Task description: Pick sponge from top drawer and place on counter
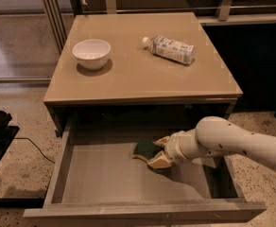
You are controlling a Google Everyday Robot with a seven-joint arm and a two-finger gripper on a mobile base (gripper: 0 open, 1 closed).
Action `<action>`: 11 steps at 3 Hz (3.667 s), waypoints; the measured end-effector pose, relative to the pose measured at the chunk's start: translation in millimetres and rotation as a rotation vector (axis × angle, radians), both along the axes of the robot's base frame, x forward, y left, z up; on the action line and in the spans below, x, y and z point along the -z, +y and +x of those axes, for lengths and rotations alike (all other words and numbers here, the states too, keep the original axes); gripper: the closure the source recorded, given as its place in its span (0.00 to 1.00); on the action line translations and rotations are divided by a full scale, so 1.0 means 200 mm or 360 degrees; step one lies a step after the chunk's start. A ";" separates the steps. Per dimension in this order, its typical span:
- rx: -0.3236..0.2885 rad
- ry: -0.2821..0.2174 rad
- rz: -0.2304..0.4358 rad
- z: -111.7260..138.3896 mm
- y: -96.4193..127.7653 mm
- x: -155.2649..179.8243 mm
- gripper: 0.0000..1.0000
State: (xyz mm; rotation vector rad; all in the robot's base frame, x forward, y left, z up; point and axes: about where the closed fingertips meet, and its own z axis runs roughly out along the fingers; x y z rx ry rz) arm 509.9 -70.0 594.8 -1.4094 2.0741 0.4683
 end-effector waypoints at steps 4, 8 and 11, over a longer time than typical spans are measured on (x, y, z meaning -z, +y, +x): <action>-0.0108 -0.0030 -0.0001 -0.13 -0.16 -0.55 1.00; -0.0117 -0.0350 -0.0082 0.12 -0.25 -1.53 1.00; 0.0095 -0.0359 0.0001 0.75 -0.28 -1.60 1.00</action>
Offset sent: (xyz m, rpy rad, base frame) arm -0.0245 -0.0228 0.0333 -0.0365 0.0575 0.0583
